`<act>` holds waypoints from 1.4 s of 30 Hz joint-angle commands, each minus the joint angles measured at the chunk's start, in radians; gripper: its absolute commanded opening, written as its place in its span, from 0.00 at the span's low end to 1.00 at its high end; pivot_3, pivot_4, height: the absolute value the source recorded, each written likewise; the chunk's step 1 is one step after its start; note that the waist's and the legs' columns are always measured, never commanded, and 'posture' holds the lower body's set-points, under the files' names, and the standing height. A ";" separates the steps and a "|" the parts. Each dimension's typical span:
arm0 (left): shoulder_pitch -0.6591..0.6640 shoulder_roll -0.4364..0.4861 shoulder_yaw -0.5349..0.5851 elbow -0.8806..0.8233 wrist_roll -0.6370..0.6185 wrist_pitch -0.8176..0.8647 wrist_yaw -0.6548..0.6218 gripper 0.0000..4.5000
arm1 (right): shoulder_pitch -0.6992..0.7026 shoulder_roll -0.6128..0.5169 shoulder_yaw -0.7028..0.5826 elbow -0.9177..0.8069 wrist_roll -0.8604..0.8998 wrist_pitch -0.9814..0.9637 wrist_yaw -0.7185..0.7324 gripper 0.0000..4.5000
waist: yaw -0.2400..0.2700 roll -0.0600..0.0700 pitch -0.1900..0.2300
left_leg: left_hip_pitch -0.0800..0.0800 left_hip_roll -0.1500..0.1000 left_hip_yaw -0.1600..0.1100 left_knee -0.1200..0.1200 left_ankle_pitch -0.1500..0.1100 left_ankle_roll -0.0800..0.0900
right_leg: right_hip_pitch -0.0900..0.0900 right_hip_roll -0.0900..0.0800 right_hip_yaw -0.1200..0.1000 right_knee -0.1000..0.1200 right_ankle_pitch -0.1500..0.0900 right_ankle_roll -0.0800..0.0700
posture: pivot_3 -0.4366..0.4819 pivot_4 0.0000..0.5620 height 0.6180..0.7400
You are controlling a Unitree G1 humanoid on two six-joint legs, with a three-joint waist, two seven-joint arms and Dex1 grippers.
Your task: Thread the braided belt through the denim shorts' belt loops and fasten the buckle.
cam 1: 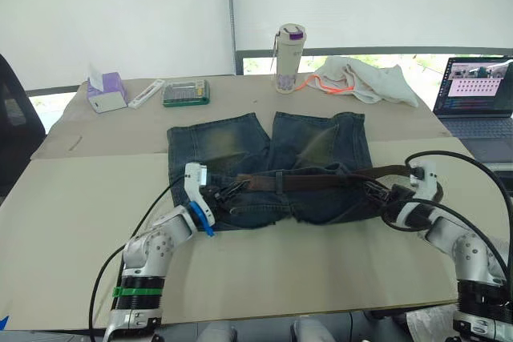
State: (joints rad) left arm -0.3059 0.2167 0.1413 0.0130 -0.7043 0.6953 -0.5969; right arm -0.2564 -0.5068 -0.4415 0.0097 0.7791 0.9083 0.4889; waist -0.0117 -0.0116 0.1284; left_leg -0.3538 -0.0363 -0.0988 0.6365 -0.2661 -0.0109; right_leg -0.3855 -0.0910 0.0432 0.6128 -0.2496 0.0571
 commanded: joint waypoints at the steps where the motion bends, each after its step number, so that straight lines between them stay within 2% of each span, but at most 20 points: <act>1: -0.003 0.023 0.073 -0.015 0.007 -0.041 0.051 0.00 | -0.001 0.031 -0.129 0.003 0.088 0.007 -0.061 0.01 | 0.003 0.000 0.000 | 0.000 0.000 0.000 0.000 0.000 0.000 | 0.000 0.000 0.000 0.000 0.000 0.000 | 0.48 0.27 1.00; 8: -0.011 0.015 0.165 0.010 0.002 -0.103 0.121 0.00 | 0.026 0.091 -0.212 -0.003 0.214 0.054 -0.160 0.01 | 0.008 0.000 0.000 | 0.000 0.000 0.000 0.000 0.000 0.000 | 0.000 0.000 0.000 0.000 0.000 0.000 | 0.48 0.27 1.00; 18: -0.004 0.019 0.185 0.015 -0.009 -0.116 0.144 0.00 | 0.075 0.124 -0.341 -0.024 0.446 0.055 -0.335 0.01 | 0.012 0.001 0.000 | 0.000 0.000 0.000 0.000 0.000 0.000 | 0.000 -0.001 0.000 0.000 0.000 0.000 | 0.48 0.27 1.00; 25: -0.019 -0.020 0.320 0.024 -0.133 -0.133 0.175 0.00 | 0.105 0.162 -0.375 -0.037 0.525 -0.010 -0.443 0.01 | 0.008 0.001 0.000 | 0.000 0.000 0.000 0.000 0.000 0.000 | 0.000 0.000 0.000 0.000 0.000 0.000 | 0.48 0.27 1.00; 29: -0.012 -0.007 0.303 0.012 -0.151 -0.103 0.148 0.00 | 0.099 0.169 -0.370 -0.043 0.537 -0.060 -0.463 0.01 | 0.011 0.001 0.000 | 0.000 0.000 0.001 0.000 0.000 0.000 | 0.001 -0.001 0.000 0.000 0.000 0.000 | 0.48 0.27 1.00; 32: 0.014 -0.001 0.261 -0.038 -0.182 -0.050 0.109 0.00 | 0.111 0.142 -0.341 -0.065 0.521 -0.071 -0.395 0.01 | 0.012 0.001 0.000 | 0.000 0.000 0.001 0.000 0.000 0.000 | 0.001 -0.001 -0.001 0.000 0.000 0.000 | 0.48 0.27 1.00; 36: 0.063 0.004 0.214 -0.126 -0.249 0.027 0.065 0.00 | 0.120 0.108 -0.356 -0.117 0.590 -0.066 -0.307 0.32 | 0.007 0.001 0.000 | 0.000 0.000 0.001 0.000 0.000 0.000 | 0.001 0.000 0.000 0.000 0.000 0.000 | 0.48 0.27 1.00; 42: 0.090 0.002 0.208 -0.205 -0.362 0.097 0.070 0.00 | 0.214 -0.051 -0.403 -0.088 0.650 -0.017 -0.193 0.79 | 0.006 0.001 0.000 | 0.000 0.000 0.001 0.000 0.000 0.000 | 0.002 0.000 -0.001 -0.001 0.000 0.000 | 0.48 0.27 1.00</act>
State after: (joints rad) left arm -0.2122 0.2099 0.3512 -0.1447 -1.0200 0.7768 -0.5193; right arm -0.0480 -0.5408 -0.8143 -0.0686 1.3892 0.8814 0.2624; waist -0.0052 -0.0108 0.1282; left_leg -0.3536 -0.0359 -0.0980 0.6368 -0.2664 -0.0103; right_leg -0.3829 -0.0910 0.0423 0.6115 -0.2497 0.0573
